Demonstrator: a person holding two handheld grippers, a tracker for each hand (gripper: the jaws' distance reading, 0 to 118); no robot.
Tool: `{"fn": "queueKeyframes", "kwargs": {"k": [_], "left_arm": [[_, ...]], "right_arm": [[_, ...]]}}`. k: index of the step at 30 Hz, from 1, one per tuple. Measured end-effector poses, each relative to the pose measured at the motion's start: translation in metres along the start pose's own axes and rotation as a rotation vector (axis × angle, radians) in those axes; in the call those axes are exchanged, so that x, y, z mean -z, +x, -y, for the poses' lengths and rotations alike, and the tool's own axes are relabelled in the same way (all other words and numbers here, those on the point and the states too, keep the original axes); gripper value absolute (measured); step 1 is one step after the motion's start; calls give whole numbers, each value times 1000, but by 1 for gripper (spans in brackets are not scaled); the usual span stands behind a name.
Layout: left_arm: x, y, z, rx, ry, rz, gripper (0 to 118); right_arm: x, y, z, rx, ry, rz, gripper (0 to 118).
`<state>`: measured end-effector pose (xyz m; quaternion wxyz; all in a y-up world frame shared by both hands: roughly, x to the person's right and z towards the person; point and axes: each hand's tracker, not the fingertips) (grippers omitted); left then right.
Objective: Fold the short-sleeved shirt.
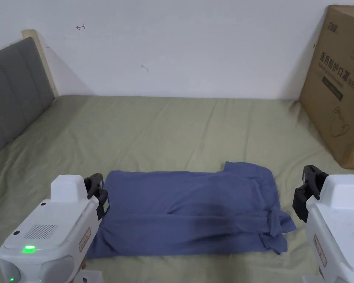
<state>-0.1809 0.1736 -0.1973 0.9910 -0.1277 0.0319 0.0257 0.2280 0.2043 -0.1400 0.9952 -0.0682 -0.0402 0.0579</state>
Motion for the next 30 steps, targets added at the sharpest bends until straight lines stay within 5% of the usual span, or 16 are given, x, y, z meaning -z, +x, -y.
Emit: {"fn": "queueKeyframes", "kwargs": {"k": [5, 15, 16, 19, 21, 23, 24, 28, 30], "left_arm": [[13, -11, 11, -7, -61, -6, 0], [97, -63, 65, -161, -531, -53, 1], [102, -66, 70, -182, -562, -77, 5], [121, -77, 87, -178, -655, -102, 42], [136, -82, 100, -173, -710, -124, 49], [144, -82, 110, -161, -752, -157, 89], [147, -82, 114, -159, -742, -166, 96], [154, -71, 129, -119, -802, -180, 94], [156, -65, 138, -114, -824, -166, 78]], "right_arm": [[4, 8, 6, 20, -14, -10, 0], [15, 13, 23, 36, -83, -16, 0], [17, 14, 25, 36, -92, -17, 0], [21, 15, 32, 30, -122, -12, 0], [25, 16, 37, 33, -144, -8, 0], [34, -4, 34, 44, -172, -4, 0], [37, -3, 37, 48, -185, -2, 0], [47, -2, 50, 43, -245, 8, 0], [51, 0, 57, 47, -267, 10, 0]]}}
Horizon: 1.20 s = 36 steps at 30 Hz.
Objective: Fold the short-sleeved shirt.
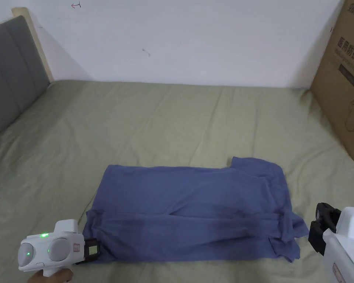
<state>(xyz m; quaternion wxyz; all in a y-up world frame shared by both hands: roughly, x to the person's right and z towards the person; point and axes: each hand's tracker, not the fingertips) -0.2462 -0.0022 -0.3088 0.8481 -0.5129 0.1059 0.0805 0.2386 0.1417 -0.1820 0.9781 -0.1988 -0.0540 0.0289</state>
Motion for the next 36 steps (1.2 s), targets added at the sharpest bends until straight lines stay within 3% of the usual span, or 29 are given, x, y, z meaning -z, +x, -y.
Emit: {"fn": "queueKeyframes", "kwargs": {"k": [2, 4, 5, 6, 7, 8, 9, 10, 11, 13, 17, 22, 25, 28, 36], "left_arm": [[17, 2, 9, 34, -23, 29, 48], [10, 7, 14, 57, 30, -10, 38], [7, 10, 14, 56, 30, 11, 13], [5, 12, 14, 58, 33, 57, 8], [2, 15, 15, 58, 34, 49, 8], [1, 17, 14, 74, 36, 38, 7], [-2, 17, 14, 90, 50, 42, 7], [4, 10, 11, 89, 70, 48, 7], [1, 7, 9, 85, 83, 52, 7], [-6, 3, 5, 68, 98, 80, 7], [-16, -1, -4, 74, 111, 90, 7], [-23, -4, -11, 37, 112, 110, 7], [-19, -8, -10, 22, 104, 115, 7], [-21, -8, -6, 17, 100, 112, 7], [-36, -20, 5, -26, 113, 123, 7]], "right_arm": [[4, 3, 6, 4, -28, 10, 0], [14, 10, 13, 27, -85, 6, 1], [18, 13, 17, 48, -108, -1, 2], [22, 16, 22, 67, -128, -6, 7], [30, 19, 28, 73, -162, -7, 21], [40, 23, 36, 81, -195, 2, 54], [50, 26, 43, 88, -233, 0, 77], [64, 30, 51, 104, -306, -9, 93], [75, 33, 60, 120, -342, -9, 99], [97, 37, 78, 155, -395, -22, 99], [143, 36, 108, 117, -539, -23, 93], [177, 30, 123, 106, -596, -44, 89], [184, 37, 131, 179, -605, -97, 55], [170, 40, 129, 165, -549, -92, 13], [120, 49, 113, 205, -483, -136, 13]]}}
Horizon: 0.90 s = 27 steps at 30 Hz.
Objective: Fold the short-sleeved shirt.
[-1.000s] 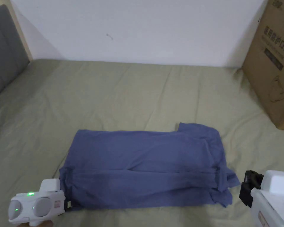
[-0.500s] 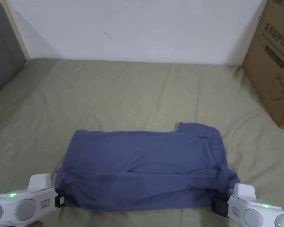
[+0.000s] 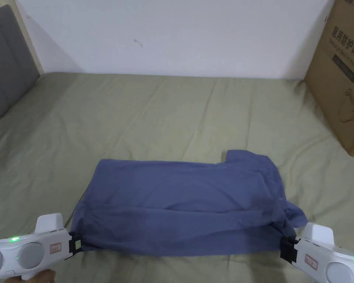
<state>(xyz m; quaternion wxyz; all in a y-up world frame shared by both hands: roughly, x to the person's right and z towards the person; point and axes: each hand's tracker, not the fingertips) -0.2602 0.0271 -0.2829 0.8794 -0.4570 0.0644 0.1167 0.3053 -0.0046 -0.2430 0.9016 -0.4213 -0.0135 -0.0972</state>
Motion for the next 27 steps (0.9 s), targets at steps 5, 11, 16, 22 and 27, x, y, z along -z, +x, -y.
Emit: {"fn": "queueKeyframes", "kwargs": {"k": [5, 11, 16, 22, 27], "left_arm": [[-12, -18, 12, -21, 5, 2, 7], [-22, -35, 46, -45, -64, 3, 7], [-12, -35, 68, -24, -120, -29, 7], [-6, -21, 67, 38, -158, -74, 9], [-35, -9, 55, 51, -98, -62, 96]], "right_arm": [[-44, 7, 28, 36, -7, -2, 13], [-72, 8, 75, 93, -84, 0, 13], [-57, 8, 94, 108, -164, 36, 13], [-60, -11, 92, 135, -172, 82, 14], [-94, -26, 62, 72, -23, 104, 69]]}}
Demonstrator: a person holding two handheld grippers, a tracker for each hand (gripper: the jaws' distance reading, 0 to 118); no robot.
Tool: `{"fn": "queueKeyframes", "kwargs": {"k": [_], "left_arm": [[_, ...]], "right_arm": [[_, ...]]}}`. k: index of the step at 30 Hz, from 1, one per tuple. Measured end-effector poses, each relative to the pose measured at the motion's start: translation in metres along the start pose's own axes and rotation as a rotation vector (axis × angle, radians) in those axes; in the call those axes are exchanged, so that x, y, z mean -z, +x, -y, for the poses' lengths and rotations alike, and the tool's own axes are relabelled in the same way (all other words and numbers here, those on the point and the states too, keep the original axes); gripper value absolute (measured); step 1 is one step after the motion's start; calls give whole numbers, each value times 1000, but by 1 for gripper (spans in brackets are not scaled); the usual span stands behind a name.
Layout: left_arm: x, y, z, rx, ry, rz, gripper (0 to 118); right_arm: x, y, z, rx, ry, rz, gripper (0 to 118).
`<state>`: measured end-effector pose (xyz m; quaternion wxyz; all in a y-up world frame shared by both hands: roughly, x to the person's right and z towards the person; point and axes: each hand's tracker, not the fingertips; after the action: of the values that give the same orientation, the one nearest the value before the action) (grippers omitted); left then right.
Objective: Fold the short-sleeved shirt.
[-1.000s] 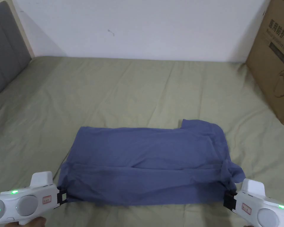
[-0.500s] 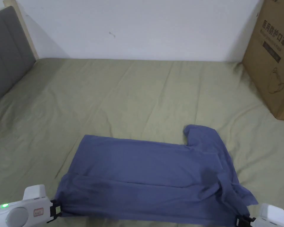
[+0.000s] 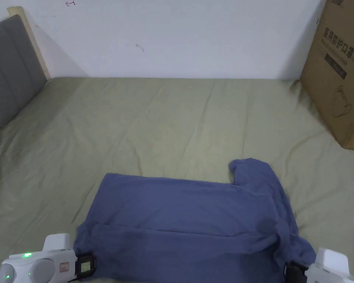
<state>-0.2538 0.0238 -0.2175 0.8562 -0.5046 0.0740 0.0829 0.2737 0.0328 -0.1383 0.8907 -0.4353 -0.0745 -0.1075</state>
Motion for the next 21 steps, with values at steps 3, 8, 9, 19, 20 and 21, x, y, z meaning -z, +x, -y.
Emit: {"fn": "queueKeyframes", "kwargs": {"k": [3, 8, 9, 19, 20, 21], "left_arm": [[-46, 16, -14, 23, 223, 53, 103], [-131, 56, -39, 75, 598, 118, 103], [-142, 62, -41, 70, 645, 112, 103], [-166, 98, -35, 83, 890, 114, 0], [-166, 98, -35, 86, 874, 141, 0], [-164, 99, -36, 91, 848, 165, 0]], "right_arm": [[-40, -12, -32, -15, 172, -50, 78], [-109, -42, -74, -81, 474, -96, 78], [-119, -48, -78, -99, 526, -93, 77], [-150, -85, -76, -214, 753, 19, 0], [-149, -83, -77, -216, 763, 7, 0], [-147, -83, -78, -219, 757, -2, 0]]}}
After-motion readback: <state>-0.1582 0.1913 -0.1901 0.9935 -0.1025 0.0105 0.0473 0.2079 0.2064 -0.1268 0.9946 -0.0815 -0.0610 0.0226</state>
